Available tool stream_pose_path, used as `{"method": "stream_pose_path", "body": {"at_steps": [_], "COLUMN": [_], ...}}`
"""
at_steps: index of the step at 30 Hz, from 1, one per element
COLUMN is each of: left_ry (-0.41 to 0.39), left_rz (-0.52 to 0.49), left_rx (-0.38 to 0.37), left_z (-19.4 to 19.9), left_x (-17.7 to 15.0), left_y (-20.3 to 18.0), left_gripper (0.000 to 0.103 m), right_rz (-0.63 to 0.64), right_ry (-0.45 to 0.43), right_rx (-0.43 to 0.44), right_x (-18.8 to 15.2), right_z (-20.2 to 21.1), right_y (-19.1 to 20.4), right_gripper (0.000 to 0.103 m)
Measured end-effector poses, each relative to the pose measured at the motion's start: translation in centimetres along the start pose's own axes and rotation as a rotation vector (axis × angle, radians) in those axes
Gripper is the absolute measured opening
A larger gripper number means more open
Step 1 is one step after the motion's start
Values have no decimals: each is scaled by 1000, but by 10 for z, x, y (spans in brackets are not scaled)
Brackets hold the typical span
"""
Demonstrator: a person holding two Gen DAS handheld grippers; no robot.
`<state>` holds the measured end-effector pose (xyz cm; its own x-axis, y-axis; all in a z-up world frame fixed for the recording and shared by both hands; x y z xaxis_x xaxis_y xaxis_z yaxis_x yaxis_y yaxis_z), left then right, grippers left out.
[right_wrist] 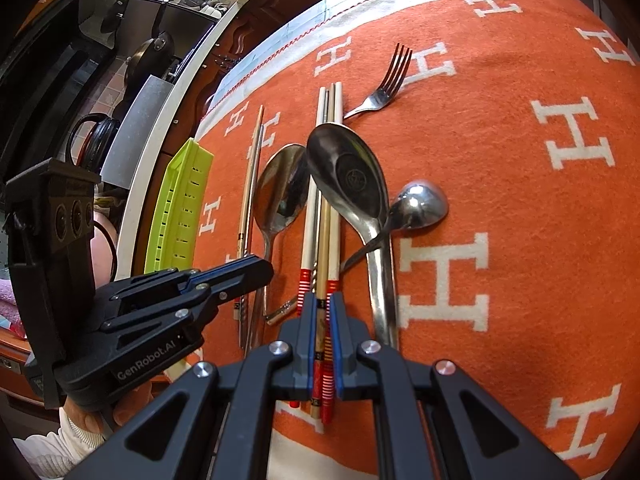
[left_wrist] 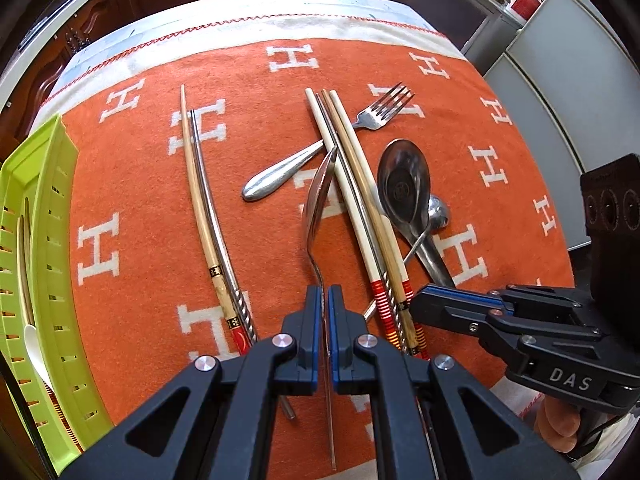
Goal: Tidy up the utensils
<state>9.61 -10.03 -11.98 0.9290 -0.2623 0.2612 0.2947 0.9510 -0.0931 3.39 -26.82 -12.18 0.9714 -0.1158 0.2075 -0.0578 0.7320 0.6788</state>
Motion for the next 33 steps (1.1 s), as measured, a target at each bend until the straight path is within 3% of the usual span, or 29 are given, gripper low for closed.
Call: {"method": "stream_pose_path", "body": {"at_steps": [8, 12, 19, 28, 33], "left_ry": [39, 3, 7, -73, -142], "left_rz": [-11, -48, 51, 148, 206], "left_rx": [15, 57, -25, -46, -8], "left_z": [-12, -12, -9, 40, 79], "left_x": [-4, -7, -6, -18, -26], "left_y": [-6, -15, 7, 54, 86], "left_gripper": [2, 2, 0, 0, 0], "right_rz": [2, -2, -3, -21, -3], "right_ry": [-5, -6, -16, -32, -23], "right_rx": [12, 11, 4, -28, -27], "right_x": [0, 0, -3, -5, -6], "right_z": [3, 4, 9, 14, 9], "right_y": [-1, -4, -4, -8, 5], "right_gripper": [7, 7, 7, 7, 7]}}
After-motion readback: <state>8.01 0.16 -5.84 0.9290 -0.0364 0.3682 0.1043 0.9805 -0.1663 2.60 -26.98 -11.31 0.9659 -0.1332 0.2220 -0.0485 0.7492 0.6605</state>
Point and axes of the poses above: each gripper's, at about its wrist camera, not at the fingertips, and z roughly against the way its jaws point, y to its left, x to its top, the point moved 1 cm from there along -z, roughly the way its jaws point, and after that the axes turned 4 degrees about x, right-handed, at the moved point
